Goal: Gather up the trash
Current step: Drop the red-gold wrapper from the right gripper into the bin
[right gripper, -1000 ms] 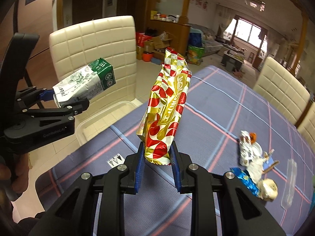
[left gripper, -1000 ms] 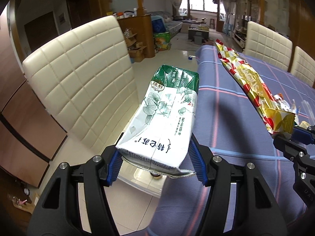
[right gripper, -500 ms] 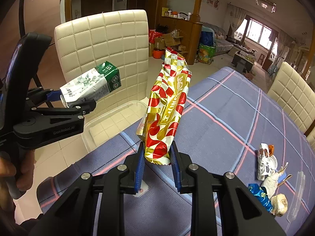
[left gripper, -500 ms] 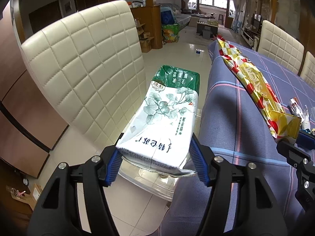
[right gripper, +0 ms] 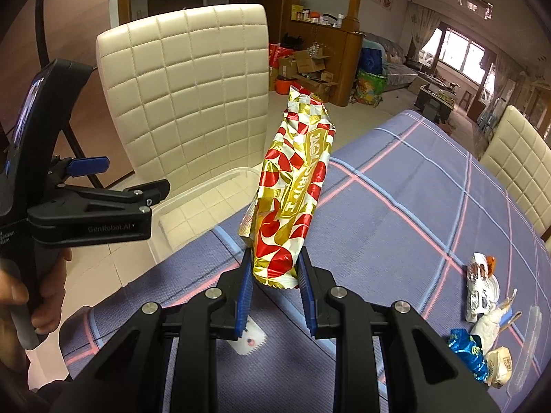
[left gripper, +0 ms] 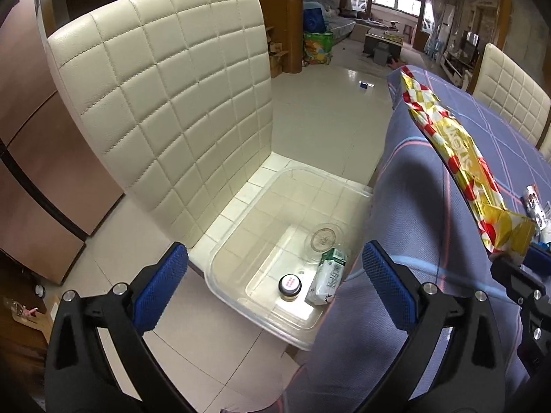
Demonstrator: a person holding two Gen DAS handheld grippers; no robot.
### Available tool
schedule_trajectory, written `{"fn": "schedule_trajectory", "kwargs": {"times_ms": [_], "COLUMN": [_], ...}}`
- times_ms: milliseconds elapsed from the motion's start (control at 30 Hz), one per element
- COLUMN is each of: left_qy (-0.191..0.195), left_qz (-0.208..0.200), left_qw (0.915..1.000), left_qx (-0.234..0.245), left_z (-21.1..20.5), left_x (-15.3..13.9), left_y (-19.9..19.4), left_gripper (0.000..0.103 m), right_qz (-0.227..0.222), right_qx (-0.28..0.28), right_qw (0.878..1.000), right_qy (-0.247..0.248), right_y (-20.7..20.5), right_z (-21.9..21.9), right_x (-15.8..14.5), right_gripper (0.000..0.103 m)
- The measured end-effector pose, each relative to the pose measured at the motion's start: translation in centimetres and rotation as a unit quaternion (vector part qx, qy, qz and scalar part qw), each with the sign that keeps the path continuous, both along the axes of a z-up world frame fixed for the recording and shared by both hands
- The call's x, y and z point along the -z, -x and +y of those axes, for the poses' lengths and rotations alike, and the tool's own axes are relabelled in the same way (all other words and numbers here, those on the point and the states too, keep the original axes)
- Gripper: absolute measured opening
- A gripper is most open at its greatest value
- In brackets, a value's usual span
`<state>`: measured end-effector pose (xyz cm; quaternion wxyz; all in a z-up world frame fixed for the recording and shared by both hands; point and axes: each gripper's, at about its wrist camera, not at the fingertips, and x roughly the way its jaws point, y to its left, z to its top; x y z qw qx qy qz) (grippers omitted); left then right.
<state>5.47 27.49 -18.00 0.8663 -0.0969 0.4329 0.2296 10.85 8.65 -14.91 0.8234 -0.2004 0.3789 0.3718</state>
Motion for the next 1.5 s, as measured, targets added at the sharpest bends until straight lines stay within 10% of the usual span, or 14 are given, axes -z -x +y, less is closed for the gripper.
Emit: {"fn": "schedule_trajectory", "kwargs": {"times_ms": [533,733,1500], "left_qy": [-0.027,-0.014,-0.029], "left_qz": [0.004,0.003,-0.005], "left_qw": [0.999,0.9989,0.9995], "left_qx": [-0.037,-0.044,-0.01], "left_z": [2.6,3.2,0.3], "left_x": [-0.2,0.0,-1.8], "left_y": [2.9,3.1,2.5], "left_gripper": [0.1,0.1,0.1], "right_qz": [-0.013,-0.025,0.006], "right_qx": [-0.053,-0.043,0.012], "right_qw": [0.998,0.999,1.0], "right_qy": [-0.001,-0.014,-0.019], "right_y": [1.4,1.2,-0.1], "right_z": [4.7,4.3,0.6], "right_x": [0.4,0.3,-0.1], "right_gripper": [0.027,0.06,0.061]}}
